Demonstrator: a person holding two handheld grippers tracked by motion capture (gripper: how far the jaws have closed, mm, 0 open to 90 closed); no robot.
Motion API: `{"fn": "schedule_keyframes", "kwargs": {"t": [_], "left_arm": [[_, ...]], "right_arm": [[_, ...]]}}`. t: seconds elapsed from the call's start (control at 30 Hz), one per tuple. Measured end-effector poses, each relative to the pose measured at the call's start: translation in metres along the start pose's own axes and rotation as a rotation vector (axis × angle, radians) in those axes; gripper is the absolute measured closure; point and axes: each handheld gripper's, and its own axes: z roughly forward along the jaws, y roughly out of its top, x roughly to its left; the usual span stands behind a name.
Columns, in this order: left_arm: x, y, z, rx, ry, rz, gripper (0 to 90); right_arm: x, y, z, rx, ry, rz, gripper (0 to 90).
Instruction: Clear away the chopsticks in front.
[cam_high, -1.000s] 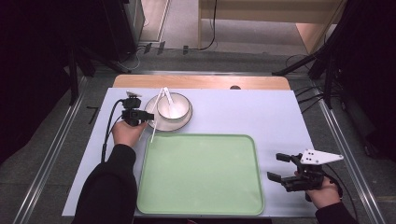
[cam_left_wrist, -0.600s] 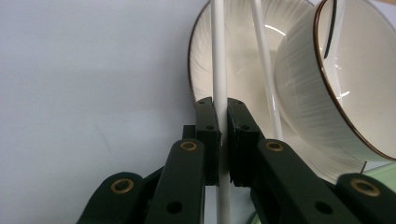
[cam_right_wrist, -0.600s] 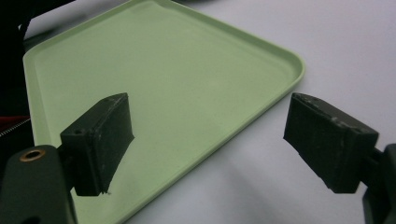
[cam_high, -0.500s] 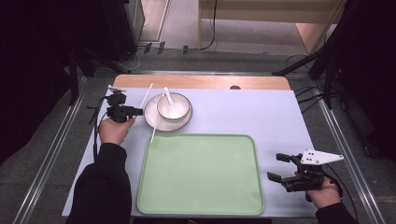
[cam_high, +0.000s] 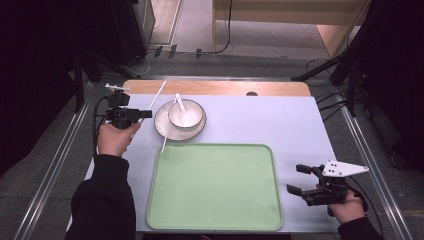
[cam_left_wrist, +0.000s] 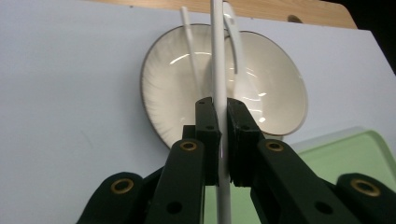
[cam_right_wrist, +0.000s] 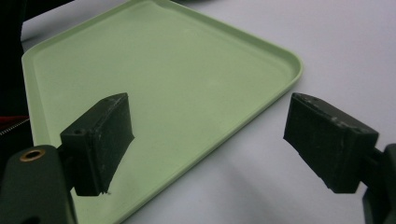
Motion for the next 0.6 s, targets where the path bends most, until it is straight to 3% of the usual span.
{"fn": "schedule_keyframes", "kwargs": {"t": [0.3, 0.6], "left_arm": [[-0.039, -0.013, -0.011, 0.018, -0.065, 0.072, 85.5], [-0.064, -0.043, -0.013, 0.015, -0.098, 0.101, 85.5]], "right_arm": [[0.001, 0.000, -0.001, -0.002, 0.000, -0.003, 16.2], [0.000, 0.000, -0.002, -0.003, -0.003, -0.013, 16.2]]}}
